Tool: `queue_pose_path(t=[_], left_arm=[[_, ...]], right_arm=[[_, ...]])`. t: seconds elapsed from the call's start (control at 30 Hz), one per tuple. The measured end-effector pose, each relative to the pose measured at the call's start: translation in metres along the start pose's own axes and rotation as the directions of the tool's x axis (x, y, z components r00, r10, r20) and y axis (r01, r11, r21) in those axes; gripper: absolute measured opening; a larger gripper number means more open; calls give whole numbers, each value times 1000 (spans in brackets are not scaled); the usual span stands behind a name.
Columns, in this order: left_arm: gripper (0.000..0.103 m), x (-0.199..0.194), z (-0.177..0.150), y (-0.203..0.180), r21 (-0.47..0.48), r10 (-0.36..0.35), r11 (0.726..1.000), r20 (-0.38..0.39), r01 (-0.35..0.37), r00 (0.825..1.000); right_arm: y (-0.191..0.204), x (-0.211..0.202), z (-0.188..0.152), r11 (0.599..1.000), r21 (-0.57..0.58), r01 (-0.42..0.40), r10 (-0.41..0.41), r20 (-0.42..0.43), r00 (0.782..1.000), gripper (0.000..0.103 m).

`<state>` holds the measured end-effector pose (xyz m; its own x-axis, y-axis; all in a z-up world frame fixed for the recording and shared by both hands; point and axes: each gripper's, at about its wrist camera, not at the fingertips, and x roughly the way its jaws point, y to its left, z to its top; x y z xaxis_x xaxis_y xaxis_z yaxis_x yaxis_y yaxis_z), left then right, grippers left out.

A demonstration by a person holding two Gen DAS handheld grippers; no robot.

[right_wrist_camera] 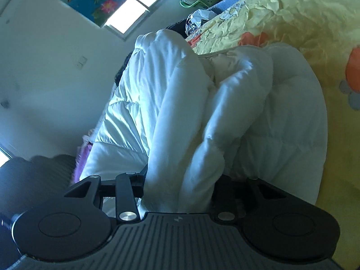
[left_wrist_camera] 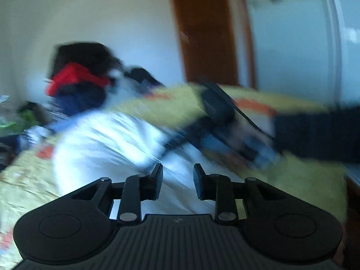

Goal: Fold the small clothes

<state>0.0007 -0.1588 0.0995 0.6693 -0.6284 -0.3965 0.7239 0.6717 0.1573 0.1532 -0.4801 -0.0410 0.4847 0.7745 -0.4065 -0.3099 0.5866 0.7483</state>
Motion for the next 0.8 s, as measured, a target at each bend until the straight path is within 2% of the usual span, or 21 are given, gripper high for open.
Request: queue_pose_path(t=[0.03, 0.1, 0.17, 0.23, 0.3, 0.4, 0.47, 0.53, 0.57, 0.6, 0.67, 0.7, 0.73, 0.77, 0.8], left_arm=[[50, 2, 4, 10, -40, 56, 998, 21, -55, 998], [72, 22, 8, 38, -148, 200, 970, 29, -193, 979], [71, 55, 3, 58, -198, 284, 938, -29, -284, 958], [72, 95, -10, 65, -169, 281, 937, -149, -304, 948], [73, 112, -23, 56, -116, 317, 935, -145, -334, 937], [73, 118, -25, 46, -71, 317, 942, -141, -329, 938], [73, 122, -23, 45, -45, 317, 944, -146, -326, 937], [73, 126, -25, 46, -39, 305, 949, -151, -314, 940], [73, 128, -25, 49, -45, 300, 950, -154, -310, 941], [73, 131, -25, 50, -47, 296, 951, -157, -307, 942], [73, 132, -25, 45, -34, 296, 952, -156, -305, 942], [73, 133, -24, 43, -26, 298, 952, -155, -306, 942], [73, 133, -25, 40, -20, 299, 952, -155, -306, 941], [73, 134, -26, 40, -16, 299, 952, -156, -305, 942], [73, 135, -26, 42, -17, 295, 954, -158, -301, 943]], right_arm=[[-2, -1, -1, 1000, 11, -13, 13, 4, 1000, 41], [-10, -2, -2, 998, 45, -42, 42, 14, 999, 41], [-14, -4, -3, 995, 75, -66, 64, 25, 998, 42], [-15, -6, -4, 992, 98, -75, 72, 37, 997, 43], [-16, -10, -3, 986, 143, -84, 78, 46, 996, 46], [-15, -36, 8, 971, 231, -55, 34, 94, 995, 56], [2, -69, 19, 983, 184, 12, -54, 223, 973, 56], [34, -95, 32, 988, 79, 130, -150, 351, 924, 56], [59, -102, 39, 985, 1, 175, -161, 407, 899, 58], [76, -102, 44, 983, -59, 176, -134, 427, 894, 60], [114, -83, 57, 978, -185, 100, -20, 390, 921, 80], [125, -69, 62, 974, -221, 59, 24, 357, 934, 85], [136, -49, 67, 967, -255, 18, 65, 315, 947, 89], [143, -25, 73, 959, -284, -7, 86, 268, 959, 88], [145, -2, 79, 953, -302, 7, 68, 237, 969, 88]])
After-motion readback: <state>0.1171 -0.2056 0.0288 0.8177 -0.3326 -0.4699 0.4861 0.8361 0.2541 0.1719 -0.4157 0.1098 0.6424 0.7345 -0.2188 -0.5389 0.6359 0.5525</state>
